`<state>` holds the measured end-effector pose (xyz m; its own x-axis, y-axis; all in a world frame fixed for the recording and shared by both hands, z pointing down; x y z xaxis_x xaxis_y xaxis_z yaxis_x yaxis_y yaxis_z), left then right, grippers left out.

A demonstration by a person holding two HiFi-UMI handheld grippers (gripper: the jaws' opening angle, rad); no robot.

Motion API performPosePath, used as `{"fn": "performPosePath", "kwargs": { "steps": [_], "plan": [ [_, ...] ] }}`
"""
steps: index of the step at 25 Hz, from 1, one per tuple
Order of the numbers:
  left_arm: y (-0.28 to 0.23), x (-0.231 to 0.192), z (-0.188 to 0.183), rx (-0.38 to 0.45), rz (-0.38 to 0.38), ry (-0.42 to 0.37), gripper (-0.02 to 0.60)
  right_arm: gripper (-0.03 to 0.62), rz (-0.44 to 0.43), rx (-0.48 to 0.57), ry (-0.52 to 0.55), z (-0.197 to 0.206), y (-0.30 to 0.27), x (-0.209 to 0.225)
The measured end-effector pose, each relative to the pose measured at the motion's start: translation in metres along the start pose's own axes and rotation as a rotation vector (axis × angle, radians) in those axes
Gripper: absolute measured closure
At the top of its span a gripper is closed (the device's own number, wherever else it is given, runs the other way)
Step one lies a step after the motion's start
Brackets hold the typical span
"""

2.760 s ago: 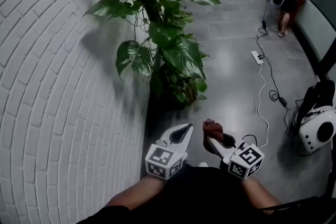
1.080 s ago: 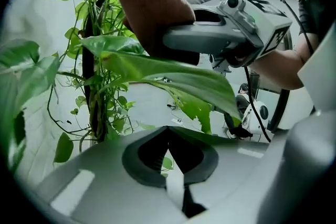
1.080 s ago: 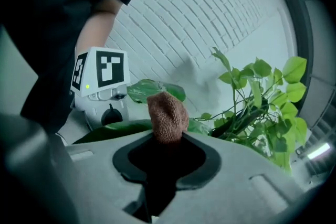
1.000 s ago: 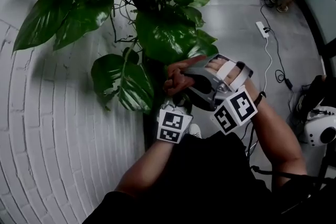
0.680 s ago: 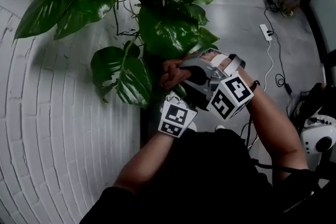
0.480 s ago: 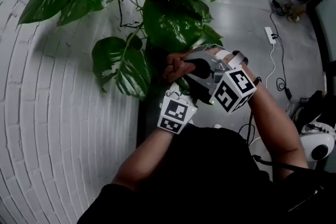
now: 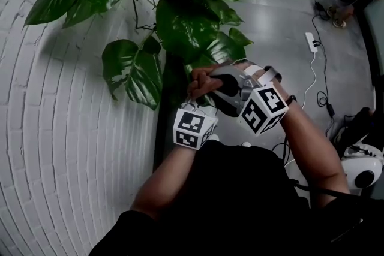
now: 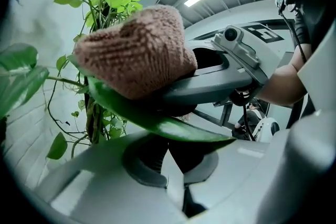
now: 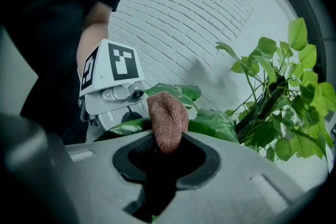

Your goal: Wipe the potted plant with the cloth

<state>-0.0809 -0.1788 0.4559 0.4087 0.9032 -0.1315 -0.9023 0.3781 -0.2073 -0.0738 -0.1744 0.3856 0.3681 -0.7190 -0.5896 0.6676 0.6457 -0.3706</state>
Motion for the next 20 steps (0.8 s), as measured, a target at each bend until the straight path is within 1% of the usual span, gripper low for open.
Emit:
{"fn": "performPosePath", "kwargs": {
  "steps": [4,11,16,20],
  "plan": [
    [0.001,0.004,0.000,0.007,-0.020,0.036,0.565,0.531,-0.003,0.009,-0.020,0.001,0.009,-0.008],
    [0.004,0.002,-0.001,0.024,-0.077,0.070,0.565,0.531,-0.003,0.038,-0.058,0.002,0.023,-0.019],
    [0.006,0.002,0.000,0.054,-0.099,0.170,0.565,0.531,0.001,0.054,-0.091,0.004,0.032,-0.029],
    [0.010,0.005,0.001,0.060,-0.117,0.177,0.565,0.531,0.009,0.069,-0.133,0.007,0.042,-0.040]
  ]
}}
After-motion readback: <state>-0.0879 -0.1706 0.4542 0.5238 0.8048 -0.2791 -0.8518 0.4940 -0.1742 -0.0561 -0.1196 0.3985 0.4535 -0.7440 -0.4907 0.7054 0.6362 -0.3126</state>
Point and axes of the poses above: the fingertips, and each gripper's own axes: y backward along the fingers, x to its right, z out of its underside, the point moved 4 cm from there along y, backward along the fingers, and after that the axes turned 8 degrees about x, right-handed, at the moved point
